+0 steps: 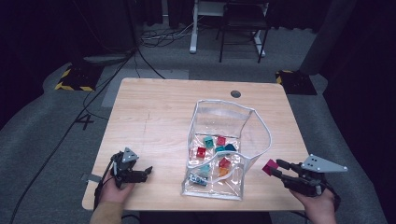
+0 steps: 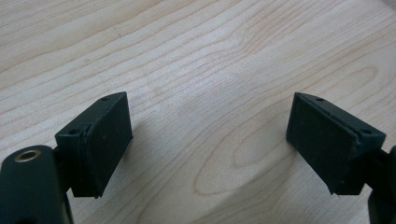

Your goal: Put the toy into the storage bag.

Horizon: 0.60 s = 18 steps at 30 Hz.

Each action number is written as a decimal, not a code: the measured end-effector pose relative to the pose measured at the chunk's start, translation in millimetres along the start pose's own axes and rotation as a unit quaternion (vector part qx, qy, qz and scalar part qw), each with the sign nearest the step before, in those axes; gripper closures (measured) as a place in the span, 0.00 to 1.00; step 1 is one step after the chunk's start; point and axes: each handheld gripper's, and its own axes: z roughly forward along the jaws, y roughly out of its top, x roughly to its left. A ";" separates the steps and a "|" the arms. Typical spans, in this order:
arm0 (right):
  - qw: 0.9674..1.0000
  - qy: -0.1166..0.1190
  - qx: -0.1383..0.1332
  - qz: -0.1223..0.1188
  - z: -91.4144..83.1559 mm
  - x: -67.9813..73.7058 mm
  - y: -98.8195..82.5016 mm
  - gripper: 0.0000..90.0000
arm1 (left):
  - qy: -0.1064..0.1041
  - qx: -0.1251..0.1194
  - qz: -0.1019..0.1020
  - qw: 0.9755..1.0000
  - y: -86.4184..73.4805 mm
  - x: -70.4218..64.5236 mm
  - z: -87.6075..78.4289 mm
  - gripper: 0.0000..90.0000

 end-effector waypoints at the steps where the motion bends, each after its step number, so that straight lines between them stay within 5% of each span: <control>1: 1.000 0.000 -0.002 0.004 -2.3 -1.8 2.5 0.63 | 0.000 0.000 0.000 1.000 0.0 0.0 0.0 0.16; 18: 1.000 -0.018 -0.014 0.018 -27.5 -24.3 50.0 0.63 | 0.000 0.000 0.000 1.000 0.0 0.0 -0.1 0.16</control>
